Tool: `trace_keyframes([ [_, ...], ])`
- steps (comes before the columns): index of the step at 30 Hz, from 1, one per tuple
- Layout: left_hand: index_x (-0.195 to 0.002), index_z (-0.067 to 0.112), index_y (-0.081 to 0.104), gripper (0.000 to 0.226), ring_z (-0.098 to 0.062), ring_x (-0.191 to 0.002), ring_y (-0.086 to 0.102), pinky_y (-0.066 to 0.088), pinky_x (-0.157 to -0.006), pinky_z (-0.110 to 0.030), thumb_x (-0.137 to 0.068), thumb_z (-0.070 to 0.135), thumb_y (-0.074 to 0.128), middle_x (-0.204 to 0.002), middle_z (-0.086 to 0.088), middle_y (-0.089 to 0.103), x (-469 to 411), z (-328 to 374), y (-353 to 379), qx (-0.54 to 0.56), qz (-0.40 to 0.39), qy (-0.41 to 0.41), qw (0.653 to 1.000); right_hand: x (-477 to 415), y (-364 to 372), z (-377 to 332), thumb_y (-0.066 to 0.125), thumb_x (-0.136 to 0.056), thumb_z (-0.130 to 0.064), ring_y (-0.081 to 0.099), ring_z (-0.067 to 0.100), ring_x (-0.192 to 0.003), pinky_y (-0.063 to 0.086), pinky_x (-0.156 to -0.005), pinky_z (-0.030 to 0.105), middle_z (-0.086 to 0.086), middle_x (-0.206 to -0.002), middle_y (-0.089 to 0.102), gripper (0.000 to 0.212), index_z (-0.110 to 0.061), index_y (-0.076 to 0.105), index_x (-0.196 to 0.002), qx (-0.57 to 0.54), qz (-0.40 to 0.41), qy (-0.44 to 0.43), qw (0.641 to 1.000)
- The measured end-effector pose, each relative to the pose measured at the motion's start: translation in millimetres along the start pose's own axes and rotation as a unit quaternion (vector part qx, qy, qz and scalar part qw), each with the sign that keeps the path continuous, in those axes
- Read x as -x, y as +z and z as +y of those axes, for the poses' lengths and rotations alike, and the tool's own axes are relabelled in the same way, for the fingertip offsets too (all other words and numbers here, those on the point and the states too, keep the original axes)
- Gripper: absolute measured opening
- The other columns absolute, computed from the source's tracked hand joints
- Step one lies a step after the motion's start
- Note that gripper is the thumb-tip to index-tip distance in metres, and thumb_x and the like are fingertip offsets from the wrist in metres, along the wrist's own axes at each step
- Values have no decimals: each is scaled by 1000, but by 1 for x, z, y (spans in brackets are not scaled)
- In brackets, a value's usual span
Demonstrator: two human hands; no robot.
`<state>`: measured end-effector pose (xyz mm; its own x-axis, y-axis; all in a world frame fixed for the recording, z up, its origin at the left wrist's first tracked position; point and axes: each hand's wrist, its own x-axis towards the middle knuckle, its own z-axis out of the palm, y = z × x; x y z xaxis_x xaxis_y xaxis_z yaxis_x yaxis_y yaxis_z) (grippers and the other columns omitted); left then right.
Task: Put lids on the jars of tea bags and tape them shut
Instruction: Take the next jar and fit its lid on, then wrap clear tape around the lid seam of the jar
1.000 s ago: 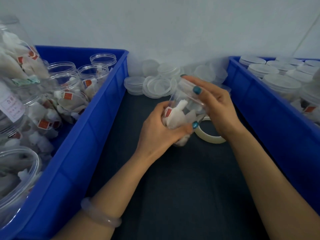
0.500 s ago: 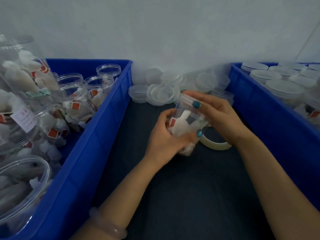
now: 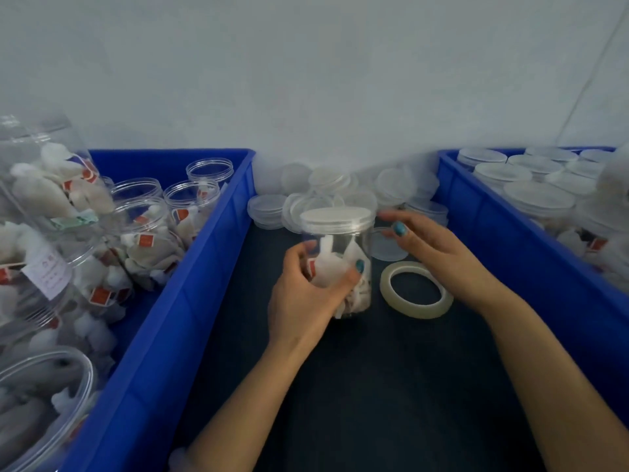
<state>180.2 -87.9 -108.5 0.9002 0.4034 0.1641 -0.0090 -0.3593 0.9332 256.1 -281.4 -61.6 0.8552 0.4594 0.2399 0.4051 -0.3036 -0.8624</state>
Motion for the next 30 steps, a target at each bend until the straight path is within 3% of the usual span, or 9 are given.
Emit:
trace_keyframes([
  [3, -118, 46, 38, 86, 2, -98, 61, 56, -82, -33, -45, 80, 65, -106, 28, 56, -3, 2, -1, -5, 26, -24, 999, 14, -20, 25, 71, -84, -47, 59, 3, -107, 50, -90, 26, -18, -109, 64, 23, -41, 64, -104, 194, -18, 90, 977],
  [8, -125, 42, 34, 84, 2, -100, 53, 44, -74, -23, -59, 66, 80, -103, 32, 50, -1, 0, 2, -55, 10, -14, 998, 27, -20, 39, 78, -71, -63, 38, 4, -106, 38, -91, 30, -23, -106, 50, 40, -45, 56, -100, 400, -115, 121, 901],
  [13, -129, 44, 32, 88, -3, -110, 57, 53, -90, -31, -60, 62, 84, -118, 23, 55, 1, -5, 8, -63, -28, 15, 997, 24, -8, 37, 64, -93, -43, 47, 3, -98, 38, -101, 34, -18, -96, 52, 16, -38, 49, -91, 420, -98, 72, 899],
  [17, -144, 36, 31, 97, -1, -122, 53, 48, -96, -21, -66, 46, 88, -134, 20, 51, 2, -6, 11, -53, -45, 64, 995, 28, 3, 32, 48, -102, -38, 57, 7, -70, 53, -68, 38, -4, -78, 61, 6, -37, 43, -99, 285, -51, 61, 955],
  [19, -152, 31, 24, 106, 5, -135, 37, 35, -106, -13, -67, 51, 84, -148, 19, 37, 7, 0, 10, -81, 1, 136, 987, 29, 11, 29, 45, -101, -40, 56, 7, -67, 48, -58, 36, -4, -72, 59, 3, -39, 45, -98, 242, 23, 15, 970],
  [21, -153, 20, 29, 93, 4, -139, 28, 26, -112, -11, -77, 53, 73, -151, 12, 33, 11, 8, 7, -117, 77, 259, 956, 31, 18, 26, 39, -101, -48, 53, 10, -63, 44, -56, 33, -8, -74, 55, 16, -34, 48, -101, 188, 157, -60, 968],
  [24, -133, 15, 53, 49, -14, -127, 46, 39, -107, -27, -90, 35, 65, -134, -2, 53, 17, 15, 5, -150, 144, 411, 887, 35, 24, 17, 35, -104, -46, 40, 7, -74, 35, -69, 25, -20, -91, 40, 29, -21, 47, -112, 214, 315, -200, 903],
  [26, -121, 17, 57, 29, -17, -113, 54, 43, -96, -30, -94, 28, 61, -120, -2, 60, 20, 17, 6, -155, 151, 460, 861, 37, 27, 14, 37, -104, -34, 35, 6, -79, 28, -73, 28, -20, -93, 32, 22, -16, 48, -108, 258, 333, -282, 862],
  [30, -117, 20, 53, 24, -13, -103, 53, 40, -88, -25, -103, 37, 46, -112, 1, 60, 24, 16, 6, -176, 155, 465, 854, 38, 33, 13, 40, -101, -26, 44, 16, -74, 30, -75, 33, -3, -85, 49, 15, -16, 52, -103, 305, 258, -370, 839],
])
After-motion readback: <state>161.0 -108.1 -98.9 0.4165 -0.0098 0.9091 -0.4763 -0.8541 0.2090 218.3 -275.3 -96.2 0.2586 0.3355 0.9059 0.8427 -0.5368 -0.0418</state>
